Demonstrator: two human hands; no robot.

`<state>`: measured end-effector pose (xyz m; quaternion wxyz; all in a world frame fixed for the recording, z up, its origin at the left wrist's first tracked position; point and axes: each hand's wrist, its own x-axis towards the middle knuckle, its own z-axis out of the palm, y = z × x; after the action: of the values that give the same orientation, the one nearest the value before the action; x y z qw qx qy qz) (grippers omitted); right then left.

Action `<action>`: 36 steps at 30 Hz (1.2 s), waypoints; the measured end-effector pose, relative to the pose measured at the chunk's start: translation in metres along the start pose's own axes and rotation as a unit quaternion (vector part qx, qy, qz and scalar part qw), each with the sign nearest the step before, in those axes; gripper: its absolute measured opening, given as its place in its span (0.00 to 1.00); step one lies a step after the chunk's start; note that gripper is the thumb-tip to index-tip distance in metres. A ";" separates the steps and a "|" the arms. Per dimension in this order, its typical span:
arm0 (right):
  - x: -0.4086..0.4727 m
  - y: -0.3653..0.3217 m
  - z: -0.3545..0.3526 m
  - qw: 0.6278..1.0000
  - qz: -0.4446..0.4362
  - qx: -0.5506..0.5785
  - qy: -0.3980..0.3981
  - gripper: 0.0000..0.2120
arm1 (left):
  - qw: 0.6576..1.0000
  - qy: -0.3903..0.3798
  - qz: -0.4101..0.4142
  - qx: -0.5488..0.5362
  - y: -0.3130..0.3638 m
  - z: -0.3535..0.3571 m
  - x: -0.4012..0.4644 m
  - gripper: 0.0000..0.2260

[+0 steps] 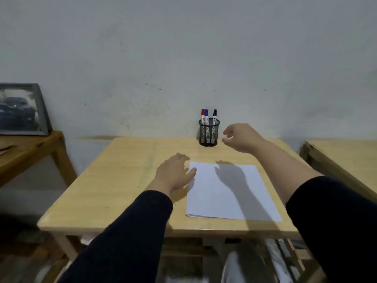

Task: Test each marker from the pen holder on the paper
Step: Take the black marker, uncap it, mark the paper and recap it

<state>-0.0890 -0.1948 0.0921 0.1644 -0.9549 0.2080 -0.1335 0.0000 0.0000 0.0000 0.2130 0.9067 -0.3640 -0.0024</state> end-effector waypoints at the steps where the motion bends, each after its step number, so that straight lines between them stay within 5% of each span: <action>1: 0.003 0.002 0.004 1.000 0.007 0.013 0.004 0.16 | 1.000 -0.024 0.001 0.004 -0.005 0.006 0.000 0.27; 11: 0.119 0.024 0.051 0.975 0.103 0.160 0.113 0.14 | 0.996 -0.071 0.031 0.041 -0.048 0.048 0.032 0.43; 16: 0.173 0.017 0.059 0.957 0.149 0.206 0.139 0.18 | 0.997 -0.053 0.029 0.046 -0.048 0.049 0.032 0.42; 21: 0.197 0.021 0.076 0.951 0.192 0.205 0.125 0.08 | 0.997 -0.057 0.026 0.048 -0.047 0.048 0.032 0.38; 29: 0.193 0.009 0.075 0.923 0.176 0.276 0.201 0.13 | 0.997 -0.060 0.027 0.044 -0.048 0.048 0.031 0.38; 36: 0.169 -0.026 0.027 0.917 0.057 0.295 0.262 0.13 | 0.996 -0.070 0.025 0.055 -0.045 0.046 0.029 0.38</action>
<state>0.0769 -0.2395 0.1088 0.3853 -0.7810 0.2485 -0.4241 0.0435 -0.0082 -0.0549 0.1372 0.9052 -0.4001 -0.0407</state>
